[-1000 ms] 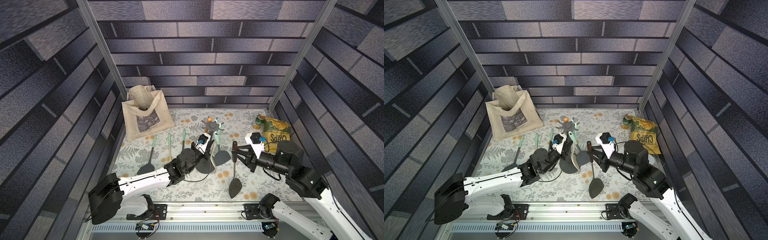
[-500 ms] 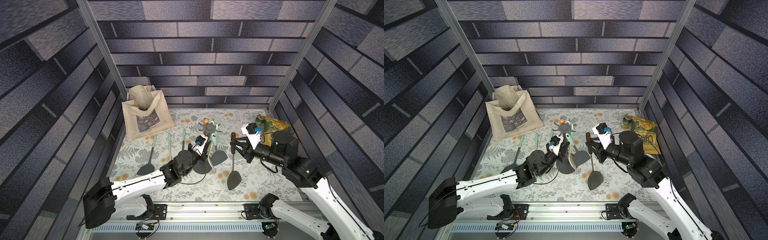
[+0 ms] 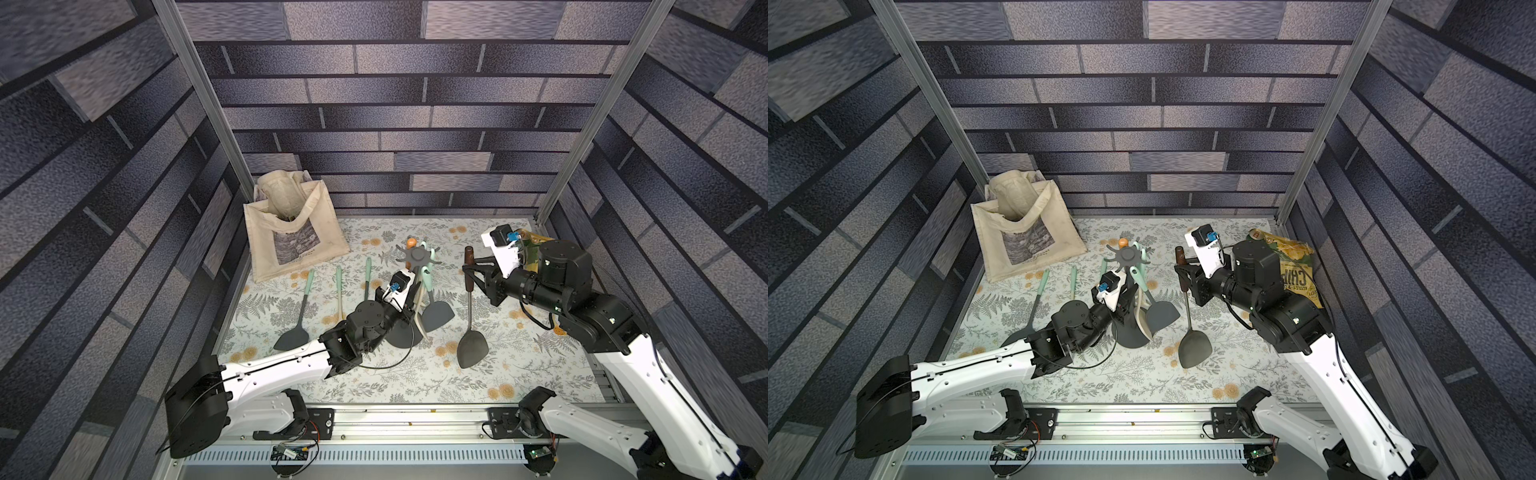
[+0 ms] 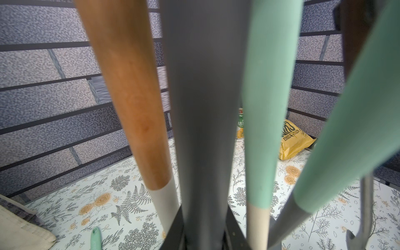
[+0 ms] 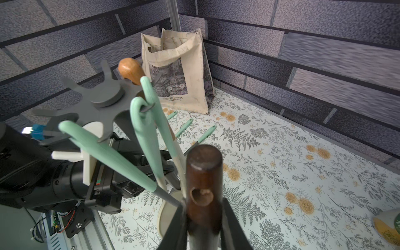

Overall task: Take the spatula off the kitchen utensil rack
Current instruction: Place the spatula at the center of the board.

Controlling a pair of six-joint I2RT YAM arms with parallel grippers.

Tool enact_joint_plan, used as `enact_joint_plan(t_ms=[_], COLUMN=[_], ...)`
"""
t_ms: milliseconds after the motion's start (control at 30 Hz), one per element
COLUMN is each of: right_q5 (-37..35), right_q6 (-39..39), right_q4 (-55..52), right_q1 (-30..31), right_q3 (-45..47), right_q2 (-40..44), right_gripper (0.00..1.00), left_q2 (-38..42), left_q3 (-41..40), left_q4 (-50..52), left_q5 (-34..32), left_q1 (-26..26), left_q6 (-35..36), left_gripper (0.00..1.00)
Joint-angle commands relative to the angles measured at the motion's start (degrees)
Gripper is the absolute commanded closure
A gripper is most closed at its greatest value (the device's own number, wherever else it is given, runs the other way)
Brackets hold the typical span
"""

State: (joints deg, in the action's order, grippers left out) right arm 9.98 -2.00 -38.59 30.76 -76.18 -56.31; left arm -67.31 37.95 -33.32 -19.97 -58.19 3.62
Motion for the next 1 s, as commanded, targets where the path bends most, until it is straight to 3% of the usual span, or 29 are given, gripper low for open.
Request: enact_joint_plan(t_ms=[0, 433, 967], right_q5=[3.85, 4.37, 1.62], right_q6=[2.60, 4.72, 3.68], right_q4=[-1.25, -6.65, -6.70], right_q1=[-4.37, -9.25, -11.68], right_q3=[-3.04, -17.54, -23.76], right_q2=[-2.98, -21.66, -35.56], right_gripper=[1.00, 1.00, 1.00], left_q2=[2.15, 2.46, 2.79], left_q3=[-0.25, 0.10, 0.91], left_q4=[2.03, 3.12, 5.79], left_q5=[-1.56, 0.16, 0.38], left_q1=[-0.02, -0.23, -0.82], left_q6=[4.59, 4.66, 4.73], left_gripper=[1.00, 1.00, 1.00])
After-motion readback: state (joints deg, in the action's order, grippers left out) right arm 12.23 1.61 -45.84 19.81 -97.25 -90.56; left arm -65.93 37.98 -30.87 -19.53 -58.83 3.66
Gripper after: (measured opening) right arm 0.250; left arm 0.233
